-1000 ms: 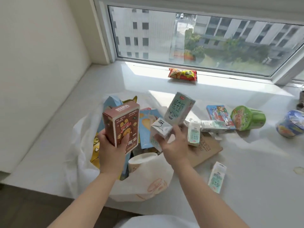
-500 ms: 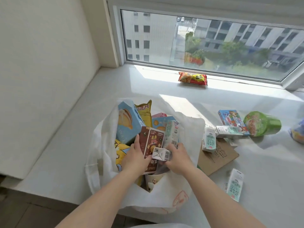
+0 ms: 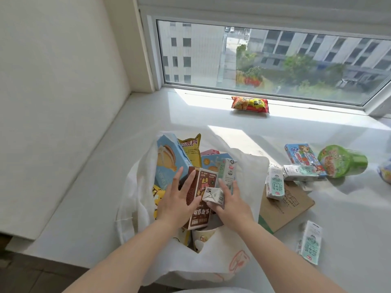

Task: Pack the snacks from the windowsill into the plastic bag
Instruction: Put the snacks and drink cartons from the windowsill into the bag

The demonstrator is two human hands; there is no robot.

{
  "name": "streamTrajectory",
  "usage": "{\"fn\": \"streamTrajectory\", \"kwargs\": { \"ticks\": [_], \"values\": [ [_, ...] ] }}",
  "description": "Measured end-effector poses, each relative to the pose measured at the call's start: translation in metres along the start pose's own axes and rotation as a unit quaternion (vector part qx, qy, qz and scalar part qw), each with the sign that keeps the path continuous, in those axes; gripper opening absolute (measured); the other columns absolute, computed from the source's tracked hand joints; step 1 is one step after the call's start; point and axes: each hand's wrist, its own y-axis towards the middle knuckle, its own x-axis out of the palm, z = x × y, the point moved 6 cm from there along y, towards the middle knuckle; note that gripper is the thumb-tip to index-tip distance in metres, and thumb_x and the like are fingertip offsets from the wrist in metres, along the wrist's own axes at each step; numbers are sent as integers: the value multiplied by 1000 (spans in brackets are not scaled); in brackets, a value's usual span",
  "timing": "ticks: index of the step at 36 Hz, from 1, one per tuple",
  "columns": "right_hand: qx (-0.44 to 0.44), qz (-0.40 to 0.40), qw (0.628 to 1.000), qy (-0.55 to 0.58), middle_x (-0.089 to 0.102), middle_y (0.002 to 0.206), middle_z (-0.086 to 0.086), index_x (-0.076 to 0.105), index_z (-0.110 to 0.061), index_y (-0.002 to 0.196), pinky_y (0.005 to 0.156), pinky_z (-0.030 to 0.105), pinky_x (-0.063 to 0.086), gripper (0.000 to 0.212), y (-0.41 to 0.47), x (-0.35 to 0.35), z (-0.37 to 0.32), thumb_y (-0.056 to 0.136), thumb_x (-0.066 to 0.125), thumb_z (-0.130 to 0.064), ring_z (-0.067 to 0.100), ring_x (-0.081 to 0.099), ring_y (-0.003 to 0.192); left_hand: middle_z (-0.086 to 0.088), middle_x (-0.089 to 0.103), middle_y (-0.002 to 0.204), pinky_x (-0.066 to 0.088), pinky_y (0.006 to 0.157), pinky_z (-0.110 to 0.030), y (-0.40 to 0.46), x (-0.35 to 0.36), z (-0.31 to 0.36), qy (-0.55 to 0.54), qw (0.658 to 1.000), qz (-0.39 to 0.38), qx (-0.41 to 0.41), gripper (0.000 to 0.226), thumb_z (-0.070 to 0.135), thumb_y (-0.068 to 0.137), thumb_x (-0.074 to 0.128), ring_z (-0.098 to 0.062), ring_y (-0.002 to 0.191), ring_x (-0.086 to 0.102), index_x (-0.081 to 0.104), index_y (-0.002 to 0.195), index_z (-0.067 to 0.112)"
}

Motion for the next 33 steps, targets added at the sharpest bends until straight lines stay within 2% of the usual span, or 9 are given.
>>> {"fn": "streamTrajectory", "kwargs": {
  "ticks": [5,9,13,15,19,22,26,30,33],
  "values": [
    [24,-54,996,-63,-14,158,7,7,-34,150,98,37,46,74,5,16,11,90,42,-59,29,49,125,14,3,157,35,105,-30,8,3,9,64,997,-15,35,73,56,92,40,-14,132,27,0,149,34],
    [49,-112,988,-90,-10,158,12,1,-36,149,103,39,43,78,5,21,22,89,46,-58,32,44,129,13,16,155,33,105,-34,14,2,16,88,995,-16,42,65,56,91,40,-14,131,29,17,146,31],
    [50,-172,983,-26,11,157,11,4,-34,150,108,39,38,91,10,17,27,82,62,-49,29,36,135,8,30,147,29,108,-37,25,-6,35,92,995,23,44,54,49,91,44,-15,133,23,34,138,24],
    [39,-187,981,10,27,153,7,10,-31,150,106,38,40,92,10,6,26,79,65,-49,25,41,132,3,36,141,33,108,-42,32,-9,47,86,994,44,54,51,43,87,54,-17,130,23,42,131,22],
    [17,-121,990,67,49,141,0,37,-25,143,103,34,42,66,10,-40,37,85,60,-47,19,51,123,-3,41,133,42,98,-48,48,-11,95,72,987,82,118,49,31,76,66,-21,124,27,47,119,21],
    [27,-29,994,103,60,124,-1,51,-25,132,94,33,48,48,13,-85,60,88,57,-44,17,58,110,-1,20,145,28,110,-40,60,-1,136,87,988,38,126,46,38,87,53,-21,135,16,40,129,25],
    [44,15,991,125,61,121,-3,57,-22,124,90,29,46,37,13,-132,103,91,54,-37,15,57,108,1,8,148,20,114,-37,72,18,186,88,988,7,125,47,42,91,46,-21,139,7,35,135,28],
    [61,34,990,121,64,116,-2,63,-19,112,86,28,45,29,14,-167,153,90,55,-35,14,58,104,1,9,150,21,112,-37,83,37,235,77,988,-13,133,47,39,90,48,-21,139,6,38,134,27],
    [77,37,988,126,64,113,-2,64,-17,112,77,25,41,28,18,-188,187,90,56,-34,14,58,102,1,13,151,24,109,-37,96,48,266,59,990,-10,126,45,37,88,53,-21,138,9,43,131,26]
  ]
}}
